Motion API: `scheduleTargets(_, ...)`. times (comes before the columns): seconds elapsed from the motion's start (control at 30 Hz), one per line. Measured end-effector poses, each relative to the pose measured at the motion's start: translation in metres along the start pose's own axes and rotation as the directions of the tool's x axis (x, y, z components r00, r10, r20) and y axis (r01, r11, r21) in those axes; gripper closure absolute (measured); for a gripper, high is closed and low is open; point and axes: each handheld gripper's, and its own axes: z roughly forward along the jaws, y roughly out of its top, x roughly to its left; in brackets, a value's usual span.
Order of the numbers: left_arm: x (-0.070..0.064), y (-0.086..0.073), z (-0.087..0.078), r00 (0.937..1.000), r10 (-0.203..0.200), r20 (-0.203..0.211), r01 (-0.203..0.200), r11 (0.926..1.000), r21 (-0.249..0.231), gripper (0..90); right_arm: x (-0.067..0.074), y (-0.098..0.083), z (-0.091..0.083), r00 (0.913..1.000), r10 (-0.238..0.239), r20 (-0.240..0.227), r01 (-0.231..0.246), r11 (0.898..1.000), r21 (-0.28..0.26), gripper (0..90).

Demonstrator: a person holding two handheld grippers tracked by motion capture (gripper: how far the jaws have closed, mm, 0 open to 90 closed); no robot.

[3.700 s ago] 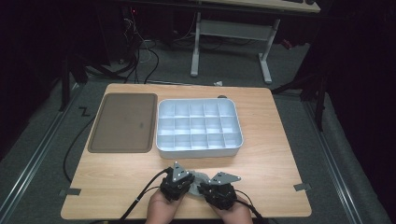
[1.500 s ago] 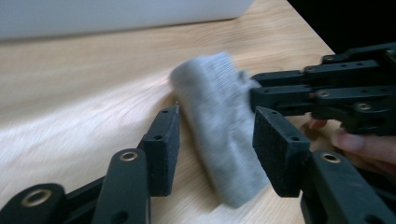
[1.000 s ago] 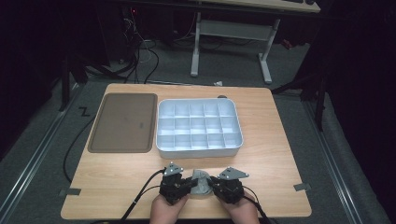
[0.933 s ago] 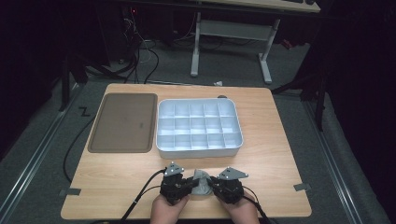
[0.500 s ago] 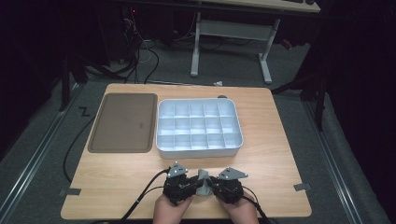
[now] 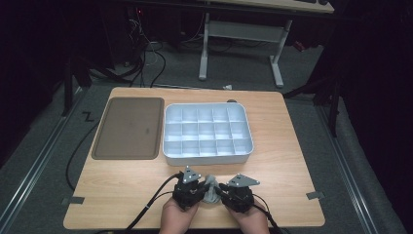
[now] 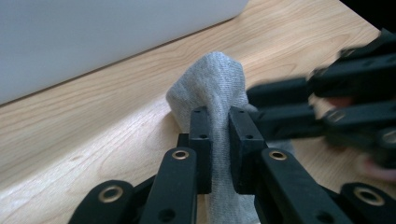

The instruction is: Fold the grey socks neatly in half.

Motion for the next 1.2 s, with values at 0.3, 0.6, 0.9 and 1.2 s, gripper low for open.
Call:
scheduleTargets(0.3, 0.011, -0.004, -0.004, 0.9992, -0.038, 0.007, 0.038, 0.9992, 0.006, 81.7, 0.024, 0.007, 0.007, 0.9966, -0.070, -0.042, 0.070, 0.998, -0.002, 87.0)
scheduleTargets(0.6, 0.023, -0.018, -0.013, 0.9861, -0.110, 0.124, 0.112, 0.9936, -0.011, 66.4, 0.016, 0.008, 0.016, 0.9980, -0.010, -0.062, 0.012, 0.999, 0.035, 90.0)
scheduleTargets(0.9, 0.019, -0.039, -0.021, 0.9758, -0.160, 0.149, 0.163, 0.9866, -0.006, 65.3, 0.015, 0.007, 0.017, 0.9980, -0.005, -0.063, 0.006, 1.000, 0.028, 90.0)
scheduleTargets(1.2, 0.006, -0.037, -0.010, 0.9896, -0.130, 0.061, 0.132, 0.9911, -0.021, 61.7, 0.016, 0.006, 0.016, 0.9982, 0.003, -0.060, -0.001, 1.000, 0.026, 90.0)
